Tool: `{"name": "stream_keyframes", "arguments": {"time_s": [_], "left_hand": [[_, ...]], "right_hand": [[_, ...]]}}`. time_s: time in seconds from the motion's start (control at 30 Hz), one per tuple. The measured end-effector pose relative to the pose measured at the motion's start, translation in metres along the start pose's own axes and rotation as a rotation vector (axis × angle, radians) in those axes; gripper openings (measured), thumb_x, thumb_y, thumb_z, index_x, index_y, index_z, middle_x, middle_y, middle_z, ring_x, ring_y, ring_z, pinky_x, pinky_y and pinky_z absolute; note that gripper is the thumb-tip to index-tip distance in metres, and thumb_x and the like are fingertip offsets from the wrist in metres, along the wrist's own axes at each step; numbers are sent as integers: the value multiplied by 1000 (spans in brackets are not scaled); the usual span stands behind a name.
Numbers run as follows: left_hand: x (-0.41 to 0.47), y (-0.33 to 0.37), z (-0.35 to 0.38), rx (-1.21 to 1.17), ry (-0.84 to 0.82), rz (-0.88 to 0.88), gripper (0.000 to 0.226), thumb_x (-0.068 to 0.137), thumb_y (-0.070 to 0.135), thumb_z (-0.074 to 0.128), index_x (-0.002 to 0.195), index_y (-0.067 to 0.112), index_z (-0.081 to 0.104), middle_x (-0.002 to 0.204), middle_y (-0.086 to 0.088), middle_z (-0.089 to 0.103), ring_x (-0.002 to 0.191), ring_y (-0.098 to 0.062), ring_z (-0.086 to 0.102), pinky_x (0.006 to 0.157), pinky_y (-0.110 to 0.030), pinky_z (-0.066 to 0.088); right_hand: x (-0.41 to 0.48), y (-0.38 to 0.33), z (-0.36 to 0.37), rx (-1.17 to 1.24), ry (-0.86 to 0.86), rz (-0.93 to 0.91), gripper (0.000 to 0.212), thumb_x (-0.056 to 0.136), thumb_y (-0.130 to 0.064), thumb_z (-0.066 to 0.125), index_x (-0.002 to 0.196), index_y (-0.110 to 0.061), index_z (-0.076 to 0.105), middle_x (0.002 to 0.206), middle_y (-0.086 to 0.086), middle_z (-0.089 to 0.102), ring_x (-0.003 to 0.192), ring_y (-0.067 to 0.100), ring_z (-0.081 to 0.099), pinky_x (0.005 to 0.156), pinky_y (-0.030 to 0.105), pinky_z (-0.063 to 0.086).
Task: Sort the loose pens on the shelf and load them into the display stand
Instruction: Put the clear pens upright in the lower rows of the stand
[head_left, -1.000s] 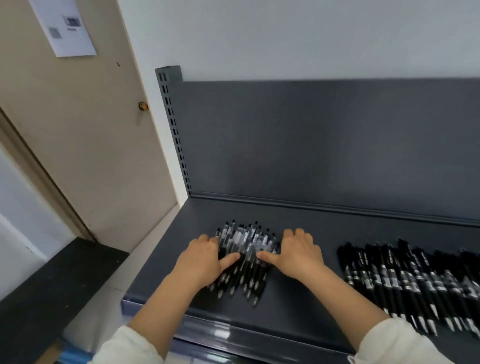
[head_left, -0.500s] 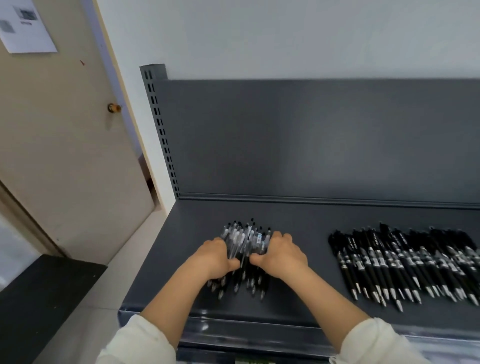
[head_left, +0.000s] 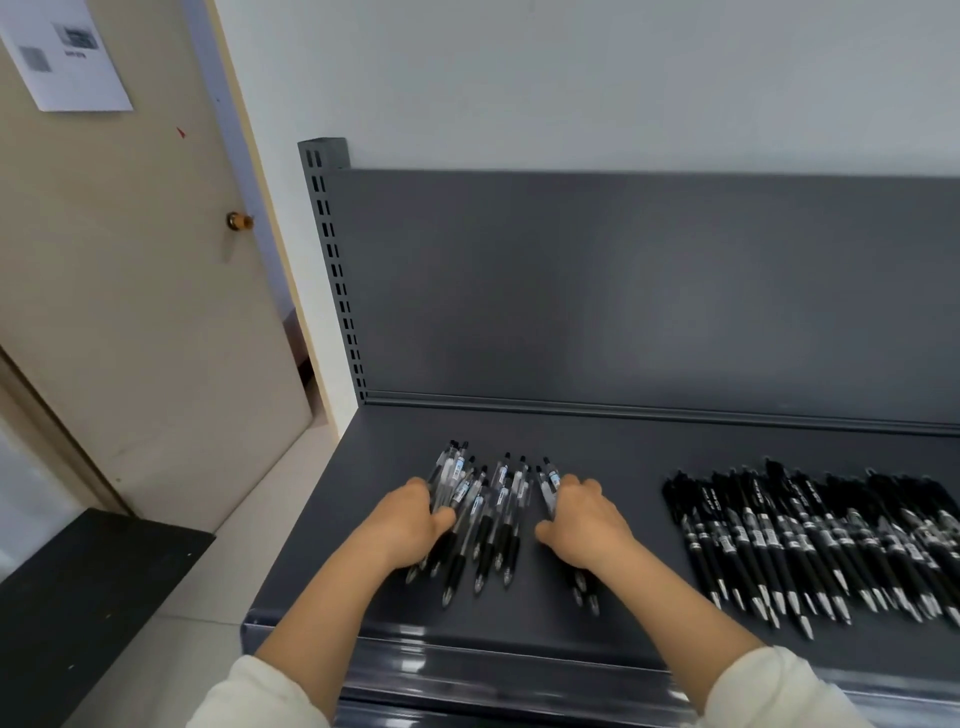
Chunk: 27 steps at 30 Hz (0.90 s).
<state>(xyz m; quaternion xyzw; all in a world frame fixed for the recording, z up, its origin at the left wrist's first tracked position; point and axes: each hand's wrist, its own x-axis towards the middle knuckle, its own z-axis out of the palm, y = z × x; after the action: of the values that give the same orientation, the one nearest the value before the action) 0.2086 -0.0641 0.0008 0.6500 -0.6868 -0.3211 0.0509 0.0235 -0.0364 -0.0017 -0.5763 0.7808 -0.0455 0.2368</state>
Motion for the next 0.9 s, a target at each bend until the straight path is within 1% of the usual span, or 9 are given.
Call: {"name": "stream_keyframes", "arguments": {"time_s": [0.1,0.2,0.3,0.43,0.53,0.63,0.77,0.83,0.9], "left_hand": [[3,-1,-1,65,-8,-13,43,98,30,42,131,3,36,119,-11,53,95,-21,50,83,-31,44],[5,-1,-4,72,6,-25,36,98,29,43,123,4,40,104,-8,52,90,-22,52,75,-30,43],[9,-5,-9,76,20,-39,29,96,26,47,116,6,44,101,-8,54,87,-22,56,76,-33,49],[11,-11,-11,6,-1,-55,36,94,22,52,123,6,41,110,-12,55,91,-26,64,82,-39,56],[11,-17,-8,-64,13,-45,39,94,23,50,127,5,40,106,-13,59,92,-27,64,85,-39,54],[12,-23,-7,-115,33,-23,37,95,24,50,127,9,41,102,-11,62,87,-26,61,74,-32,49],[11,-29,-6,-236,69,8,24,94,19,50,116,14,44,88,-6,60,74,-19,56,69,-31,47],[11,-32,-5,-308,93,9,16,93,17,51,108,15,44,87,-9,60,73,-20,57,76,-38,52],[10,-35,-4,-347,123,16,18,93,19,53,108,12,48,88,-9,60,74,-21,58,82,-40,52]], "right_hand": [[1,3,-2,3,8,-1,41,92,-23,56,125,-7,39,125,13,42,101,27,53,73,31,43],[3,8,-5,42,11,-18,34,92,-19,53,120,-7,40,121,13,47,94,24,49,74,31,42],[4,14,-7,70,-2,-20,30,93,-15,50,120,-6,41,120,13,48,98,26,50,74,31,41],[4,17,-7,67,11,-12,27,93,-15,49,118,-6,42,114,11,49,89,23,48,71,30,41],[4,19,-8,80,16,-6,18,93,-16,49,107,-7,42,100,7,47,85,22,49,66,29,40],[2,22,-13,116,1,9,15,93,-20,49,96,-9,39,93,5,48,80,22,48,61,28,37],[4,31,-18,369,20,14,15,91,-23,49,93,-8,47,85,4,50,73,18,46,58,28,34],[3,34,-22,570,38,22,18,93,-22,46,97,-6,52,88,8,51,77,21,47,66,31,36],[1,36,-25,774,49,59,26,96,-26,44,108,-5,54,98,7,51,91,23,51,81,33,38]]}}
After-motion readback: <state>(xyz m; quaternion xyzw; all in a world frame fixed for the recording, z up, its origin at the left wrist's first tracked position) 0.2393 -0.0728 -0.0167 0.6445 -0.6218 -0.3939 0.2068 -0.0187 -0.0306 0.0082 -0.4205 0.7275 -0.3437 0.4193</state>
